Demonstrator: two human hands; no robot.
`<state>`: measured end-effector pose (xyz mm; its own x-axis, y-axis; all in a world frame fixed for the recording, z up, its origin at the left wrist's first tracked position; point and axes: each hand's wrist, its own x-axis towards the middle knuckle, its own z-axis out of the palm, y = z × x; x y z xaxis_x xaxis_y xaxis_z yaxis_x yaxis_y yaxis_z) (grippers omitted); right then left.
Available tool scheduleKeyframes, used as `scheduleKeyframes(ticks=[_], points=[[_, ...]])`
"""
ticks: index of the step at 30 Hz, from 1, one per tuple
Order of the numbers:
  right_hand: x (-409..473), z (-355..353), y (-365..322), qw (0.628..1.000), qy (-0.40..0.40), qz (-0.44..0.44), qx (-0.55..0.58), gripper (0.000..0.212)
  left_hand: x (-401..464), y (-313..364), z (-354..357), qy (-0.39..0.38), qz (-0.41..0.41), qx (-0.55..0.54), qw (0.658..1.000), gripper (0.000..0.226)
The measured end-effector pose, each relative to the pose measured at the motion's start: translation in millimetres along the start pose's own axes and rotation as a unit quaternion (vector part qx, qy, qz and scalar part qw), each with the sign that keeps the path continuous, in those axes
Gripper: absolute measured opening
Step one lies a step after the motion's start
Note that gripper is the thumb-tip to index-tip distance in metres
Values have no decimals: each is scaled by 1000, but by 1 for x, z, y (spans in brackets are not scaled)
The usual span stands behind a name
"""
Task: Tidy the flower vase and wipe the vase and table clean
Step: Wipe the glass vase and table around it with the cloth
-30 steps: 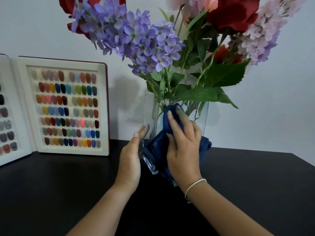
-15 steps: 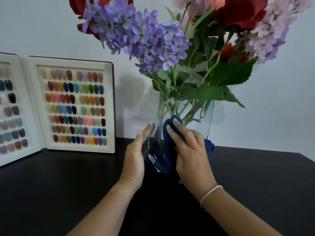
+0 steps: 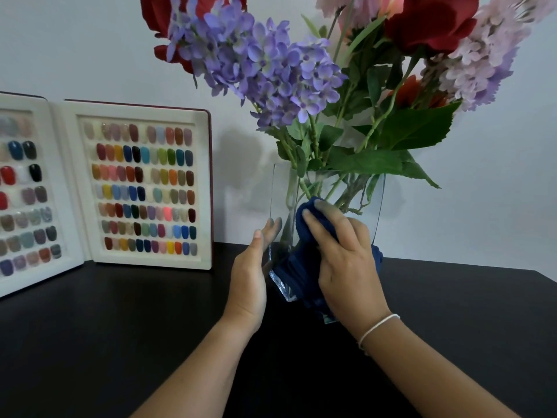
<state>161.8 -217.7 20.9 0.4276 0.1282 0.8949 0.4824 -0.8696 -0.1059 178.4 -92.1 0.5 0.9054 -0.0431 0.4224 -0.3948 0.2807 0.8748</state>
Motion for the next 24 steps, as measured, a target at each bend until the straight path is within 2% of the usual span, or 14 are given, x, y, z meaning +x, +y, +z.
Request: scheduleKeyframes(ticks=[9, 18, 24], points=[[19, -3, -6, 999, 34, 18, 5, 54, -1, 2, 0, 5, 2, -1, 1000, 39], [13, -9, 6, 999, 22, 19, -32, 59, 1, -1, -2, 1, 6, 8, 1000, 41], [5, -18, 41, 994, 31, 103, -35, 53, 3, -6, -4, -3, 9, 7, 1000, 42]])
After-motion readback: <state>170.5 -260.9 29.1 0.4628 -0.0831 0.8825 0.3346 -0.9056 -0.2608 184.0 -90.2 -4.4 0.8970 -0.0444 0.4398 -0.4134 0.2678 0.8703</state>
